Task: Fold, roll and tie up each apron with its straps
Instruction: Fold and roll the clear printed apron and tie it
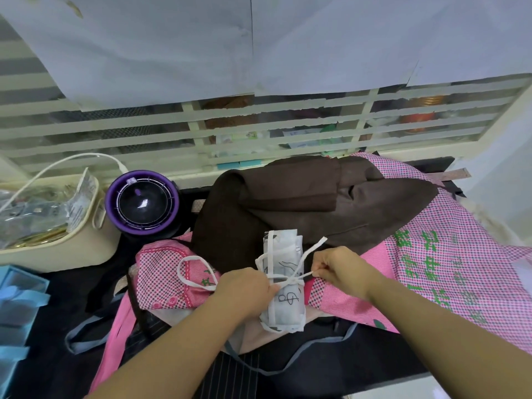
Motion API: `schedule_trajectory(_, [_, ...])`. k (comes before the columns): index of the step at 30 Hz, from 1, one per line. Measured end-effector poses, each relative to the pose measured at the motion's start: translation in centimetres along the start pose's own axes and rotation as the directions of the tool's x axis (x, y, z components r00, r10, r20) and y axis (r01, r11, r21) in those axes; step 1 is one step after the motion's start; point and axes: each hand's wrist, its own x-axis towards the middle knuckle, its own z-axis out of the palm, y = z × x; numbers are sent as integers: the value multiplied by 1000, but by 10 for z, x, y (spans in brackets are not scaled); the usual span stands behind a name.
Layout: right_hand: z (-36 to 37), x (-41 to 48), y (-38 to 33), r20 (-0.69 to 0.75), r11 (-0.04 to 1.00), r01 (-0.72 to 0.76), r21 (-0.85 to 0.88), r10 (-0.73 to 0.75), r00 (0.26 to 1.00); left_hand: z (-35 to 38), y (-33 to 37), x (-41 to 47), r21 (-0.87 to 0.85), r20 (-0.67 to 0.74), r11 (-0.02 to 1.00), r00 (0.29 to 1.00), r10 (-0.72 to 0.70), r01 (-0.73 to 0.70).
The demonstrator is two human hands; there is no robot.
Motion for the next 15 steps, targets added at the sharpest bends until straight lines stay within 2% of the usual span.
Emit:
schedule_trajectory(3, [1, 2, 2, 9, 1000, 10, -23, -10, 1000, -2, 4, 6, 54, 113, 997, 992, -58, 52])
schedule_trajectory(6, [3, 1, 2, 22, 999, 14, -37, -13, 1000, -3, 9, 6, 98, 156, 993, 985, -78, 63])
schedule_trajectory(9, [5, -2, -1, 13, 999, -31, -37, 31, 999, -5, 5, 1, 101, 145, 995, 989, -15, 0])
schedule_trajectory(11, [5, -3, -6, 8, 997, -63, -40, 63, 998, -9, -6, -8, -87, 105, 996, 994, 33, -24])
schedule_trajectory(12, [4, -4, -9, 3, 996, -73, -51, 73, 997, -9, -14, -13, -292, 70, 956, 997, 33, -11])
schedule_trajectory(13, [0, -5, -13, -9, 994, -81, -76, 81, 997, -10, -23, -18, -496, 16, 868, 1000, 21, -10])
schedule_trajectory(14, [-3, -4, -20, -37, 991, -74, -112, 70, 997, -11, -35, -26, -621, -53, 784, 998, -19, -18])
schedule_trajectory(15, [-6, -5, -24, -83, 985, -73, -155, 61, 995, -11, -45, -29, -637, -138, 769, 989, -45, -54])
